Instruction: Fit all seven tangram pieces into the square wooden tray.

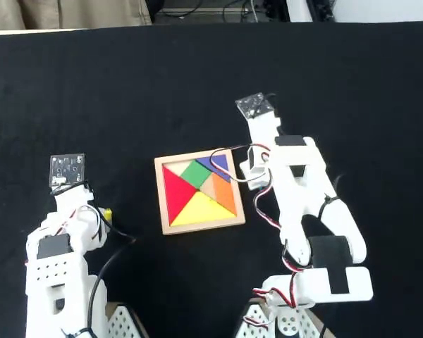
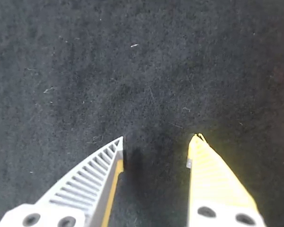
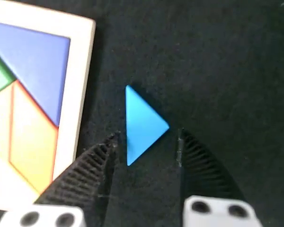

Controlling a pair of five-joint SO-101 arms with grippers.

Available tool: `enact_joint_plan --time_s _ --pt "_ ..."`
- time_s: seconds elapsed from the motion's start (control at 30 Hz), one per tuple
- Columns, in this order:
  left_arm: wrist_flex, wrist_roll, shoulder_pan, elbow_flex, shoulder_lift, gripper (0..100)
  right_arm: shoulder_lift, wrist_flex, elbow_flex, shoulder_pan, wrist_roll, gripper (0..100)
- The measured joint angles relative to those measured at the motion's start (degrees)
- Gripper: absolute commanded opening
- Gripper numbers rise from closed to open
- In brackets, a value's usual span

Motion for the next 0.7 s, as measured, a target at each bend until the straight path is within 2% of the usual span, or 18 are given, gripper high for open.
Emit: enact_joint_plan --time_s 0.7 --pt "0.00 0.00 0.00 0.00 0.00 22 8.09 -1.32 -3.69 -0.18 0.00 18.5"
